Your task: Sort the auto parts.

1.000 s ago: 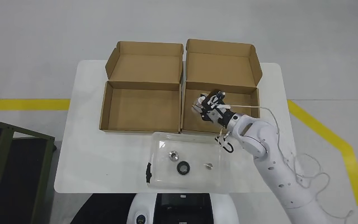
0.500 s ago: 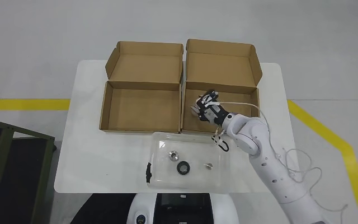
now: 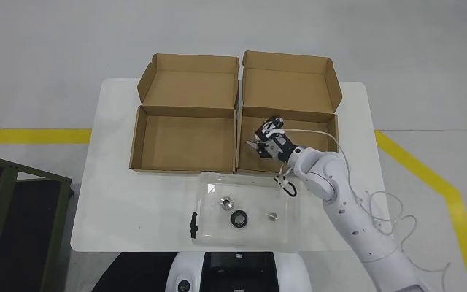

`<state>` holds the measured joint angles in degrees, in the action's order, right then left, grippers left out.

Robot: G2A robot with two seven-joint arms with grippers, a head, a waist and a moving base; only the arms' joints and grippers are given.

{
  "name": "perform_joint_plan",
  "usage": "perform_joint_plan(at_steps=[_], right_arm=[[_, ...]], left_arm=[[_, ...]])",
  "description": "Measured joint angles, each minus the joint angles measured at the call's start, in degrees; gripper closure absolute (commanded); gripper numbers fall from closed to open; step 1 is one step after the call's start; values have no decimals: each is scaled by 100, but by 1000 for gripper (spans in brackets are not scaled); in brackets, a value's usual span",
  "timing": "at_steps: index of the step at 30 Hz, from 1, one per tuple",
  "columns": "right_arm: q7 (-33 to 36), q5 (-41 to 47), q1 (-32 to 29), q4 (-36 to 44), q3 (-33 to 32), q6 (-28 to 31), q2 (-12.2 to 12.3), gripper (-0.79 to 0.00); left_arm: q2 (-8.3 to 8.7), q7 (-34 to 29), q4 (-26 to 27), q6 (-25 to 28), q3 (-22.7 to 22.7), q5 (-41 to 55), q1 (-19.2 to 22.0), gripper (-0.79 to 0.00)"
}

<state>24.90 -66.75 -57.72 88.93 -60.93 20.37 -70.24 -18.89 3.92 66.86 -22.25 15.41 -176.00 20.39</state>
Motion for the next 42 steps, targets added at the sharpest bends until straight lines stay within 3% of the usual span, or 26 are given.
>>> perform_joint_plan(at_steps=[9,19,28,42], right_arm=[[-19,-349,-569,1318,-513,277,149,-785],[293,-410,-1495,2697,-1014,1916,388,-785],[417,-601,-2344,3146,-1268,2859,561,-785],[620,-1430,-3240,3476,-1710,3281,770,-785]], left_arm=[[0,0,0,0,0,0,0,-785],[0,0,0,0,0,0,0,-785],[0,0,0,0,0,0,0,-785],[0,0,0,0,0,0,0,-785]])
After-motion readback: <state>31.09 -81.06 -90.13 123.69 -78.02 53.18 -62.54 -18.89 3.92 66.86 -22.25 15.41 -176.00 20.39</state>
